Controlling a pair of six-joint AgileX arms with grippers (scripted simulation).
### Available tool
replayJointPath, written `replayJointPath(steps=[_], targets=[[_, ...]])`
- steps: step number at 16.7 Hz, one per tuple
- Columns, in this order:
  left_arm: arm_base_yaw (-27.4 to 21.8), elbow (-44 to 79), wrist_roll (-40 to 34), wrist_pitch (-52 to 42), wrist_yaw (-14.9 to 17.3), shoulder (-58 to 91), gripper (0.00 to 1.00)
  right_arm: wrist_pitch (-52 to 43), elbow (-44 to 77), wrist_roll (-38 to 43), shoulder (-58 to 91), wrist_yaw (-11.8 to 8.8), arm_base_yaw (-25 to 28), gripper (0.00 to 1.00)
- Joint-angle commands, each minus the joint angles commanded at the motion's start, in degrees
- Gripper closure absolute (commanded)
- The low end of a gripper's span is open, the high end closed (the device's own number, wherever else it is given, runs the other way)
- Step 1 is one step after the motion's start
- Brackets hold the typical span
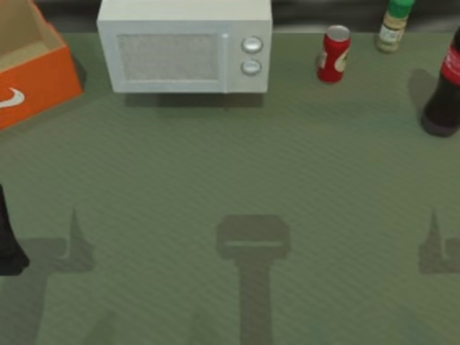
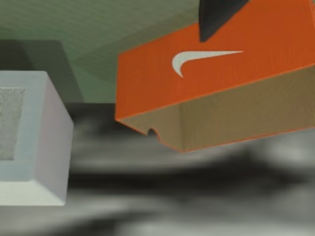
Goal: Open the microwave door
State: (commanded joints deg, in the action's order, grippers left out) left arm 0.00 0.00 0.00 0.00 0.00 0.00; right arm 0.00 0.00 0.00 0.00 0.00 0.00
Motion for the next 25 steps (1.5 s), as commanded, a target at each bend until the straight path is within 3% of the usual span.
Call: replayJointPath(steps=[5,10,16,25], targets=[[-0.79,2.74,-0.32,-1.79,0.08,2.46,0.00,0.00,0.00,0.00,0.00,0.00,0.00,0.00],[-4.49,16.95,-2.14,-11.59,-0.26,16.28,0.00,0.00,0.00,0.00,0.00,0.00,0.00,0.00],[-11.38,44.81,-6.14,-31.69,-2.26,45.58,0.00,0.00,0.00,0.00,0.00,0.00,0.00,0.00],[-23.20,98.10,-15.35,-65.51,-8.04,100.09,0.00,0.00,0.00,0.00,0.00,0.00,0.00,0.00]])
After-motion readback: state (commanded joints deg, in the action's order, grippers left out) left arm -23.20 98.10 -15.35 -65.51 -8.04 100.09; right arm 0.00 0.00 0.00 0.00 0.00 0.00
